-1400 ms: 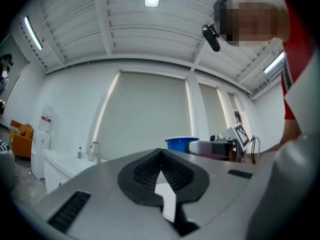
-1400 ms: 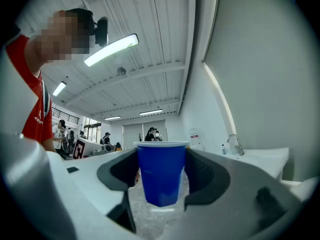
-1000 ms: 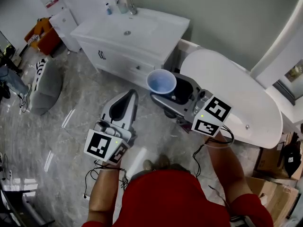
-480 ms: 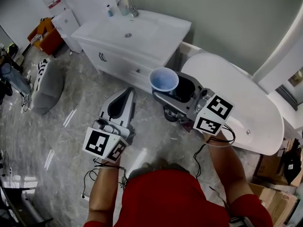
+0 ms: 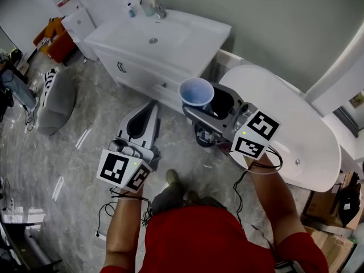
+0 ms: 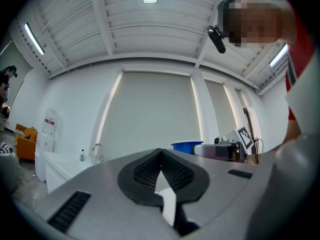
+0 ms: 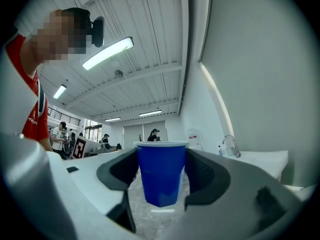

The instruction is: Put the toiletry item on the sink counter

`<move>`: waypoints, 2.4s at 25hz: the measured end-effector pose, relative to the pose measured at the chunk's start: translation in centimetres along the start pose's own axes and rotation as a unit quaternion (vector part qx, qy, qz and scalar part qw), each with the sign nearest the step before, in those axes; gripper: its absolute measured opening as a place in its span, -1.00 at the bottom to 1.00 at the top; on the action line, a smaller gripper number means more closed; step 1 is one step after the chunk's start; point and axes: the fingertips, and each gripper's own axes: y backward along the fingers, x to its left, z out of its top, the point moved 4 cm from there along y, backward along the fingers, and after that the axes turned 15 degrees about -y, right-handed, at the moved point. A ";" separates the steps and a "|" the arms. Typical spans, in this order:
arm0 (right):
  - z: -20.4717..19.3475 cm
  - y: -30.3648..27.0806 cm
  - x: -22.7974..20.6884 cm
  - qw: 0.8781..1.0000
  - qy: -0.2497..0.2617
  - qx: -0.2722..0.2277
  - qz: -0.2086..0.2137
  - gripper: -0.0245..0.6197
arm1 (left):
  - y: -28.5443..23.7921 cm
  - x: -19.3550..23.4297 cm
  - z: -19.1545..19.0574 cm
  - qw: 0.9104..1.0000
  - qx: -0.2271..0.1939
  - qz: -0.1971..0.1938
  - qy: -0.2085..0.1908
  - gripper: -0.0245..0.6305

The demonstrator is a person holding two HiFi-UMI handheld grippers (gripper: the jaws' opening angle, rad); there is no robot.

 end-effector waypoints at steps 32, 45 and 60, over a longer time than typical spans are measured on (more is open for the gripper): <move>5.4 -21.2 -20.1 0.996 0.035 -0.006 -0.080 -0.01 | -19.1 24.6 -7.7 0.998 -0.005 -0.056 -0.017 -0.87; 7.6 -25.7 -30.0 0.996 0.043 0.008 -0.076 -0.01 | -27.2 30.0 -11.7 0.999 0.002 -0.043 -0.005 -0.87; 12.0 -31.0 -42.2 0.993 0.065 -0.004 -0.099 -0.01 | -38.6 34.5 -15.0 0.999 0.008 -0.034 -0.019 -0.87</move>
